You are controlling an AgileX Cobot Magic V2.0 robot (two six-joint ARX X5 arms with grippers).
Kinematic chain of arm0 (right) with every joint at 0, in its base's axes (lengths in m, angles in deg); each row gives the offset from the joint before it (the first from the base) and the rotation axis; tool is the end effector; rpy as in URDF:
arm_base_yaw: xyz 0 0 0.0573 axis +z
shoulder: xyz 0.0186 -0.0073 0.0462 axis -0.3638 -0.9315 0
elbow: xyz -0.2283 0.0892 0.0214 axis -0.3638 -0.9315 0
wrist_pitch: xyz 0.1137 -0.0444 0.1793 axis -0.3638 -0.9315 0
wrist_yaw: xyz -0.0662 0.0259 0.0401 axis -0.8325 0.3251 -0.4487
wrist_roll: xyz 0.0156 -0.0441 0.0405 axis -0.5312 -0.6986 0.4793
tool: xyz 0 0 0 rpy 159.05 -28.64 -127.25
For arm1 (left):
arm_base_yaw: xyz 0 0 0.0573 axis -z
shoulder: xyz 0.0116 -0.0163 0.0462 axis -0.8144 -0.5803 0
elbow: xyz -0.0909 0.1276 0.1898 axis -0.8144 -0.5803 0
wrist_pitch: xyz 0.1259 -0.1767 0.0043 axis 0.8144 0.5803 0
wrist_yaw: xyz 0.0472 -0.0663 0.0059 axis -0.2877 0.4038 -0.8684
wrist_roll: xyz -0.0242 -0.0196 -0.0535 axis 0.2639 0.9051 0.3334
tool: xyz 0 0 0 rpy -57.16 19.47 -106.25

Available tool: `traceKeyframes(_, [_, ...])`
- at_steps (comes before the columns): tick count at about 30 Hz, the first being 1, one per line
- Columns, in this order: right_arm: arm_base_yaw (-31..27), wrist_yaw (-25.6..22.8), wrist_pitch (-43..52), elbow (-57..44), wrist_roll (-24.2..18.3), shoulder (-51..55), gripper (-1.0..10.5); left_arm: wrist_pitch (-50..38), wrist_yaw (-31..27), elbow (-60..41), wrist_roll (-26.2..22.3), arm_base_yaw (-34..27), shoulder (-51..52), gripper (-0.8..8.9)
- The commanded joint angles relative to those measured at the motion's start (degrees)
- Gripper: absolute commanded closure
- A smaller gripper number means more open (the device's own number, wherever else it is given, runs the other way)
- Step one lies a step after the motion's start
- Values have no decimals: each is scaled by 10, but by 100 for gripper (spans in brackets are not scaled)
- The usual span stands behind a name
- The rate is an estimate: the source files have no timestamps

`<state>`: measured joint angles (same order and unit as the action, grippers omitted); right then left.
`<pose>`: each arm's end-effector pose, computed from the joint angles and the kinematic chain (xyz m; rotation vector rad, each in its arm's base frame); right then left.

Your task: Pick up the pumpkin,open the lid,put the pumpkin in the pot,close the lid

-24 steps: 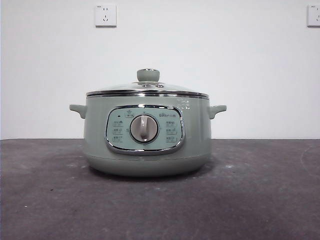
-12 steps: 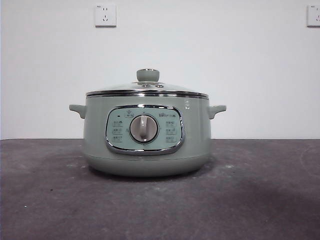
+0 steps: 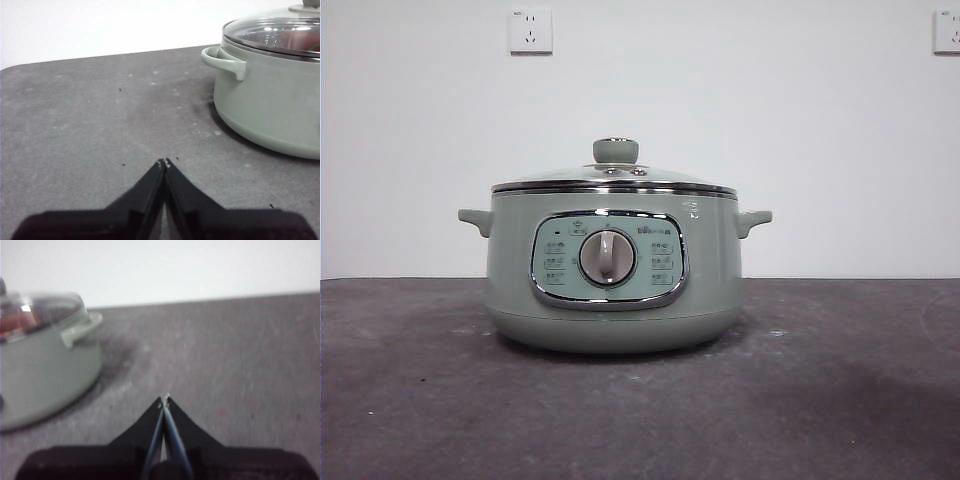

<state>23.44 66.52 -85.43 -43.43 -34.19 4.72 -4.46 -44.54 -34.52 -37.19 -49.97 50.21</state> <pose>0.0893 0.0098 0.1541 0.0793 0.1373 0.1880 0.0893 -0.0095 0.1491 0.0530 0.1636 -0.1395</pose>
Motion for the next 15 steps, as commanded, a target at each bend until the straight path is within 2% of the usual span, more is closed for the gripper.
traceKeyframes(1, [-2, -1, -15, -8, 9, 2, 946, -1, 0, -9, 4, -1, 2, 817])
traceKeyframes(3, [-2, -1, -14, -8, 14, 2, 947, -1, 0, -9, 4, -1, 2, 817])
traceKeyframes(5, [-2, -1, -14, -8, 41, 2, 946, -1, 0, -9, 4, -1, 2, 817])
traceKeyframes(15, [-2, -5, -14, -8, 39, 2, 946, -1, 0, -9, 4, -1, 2, 817])
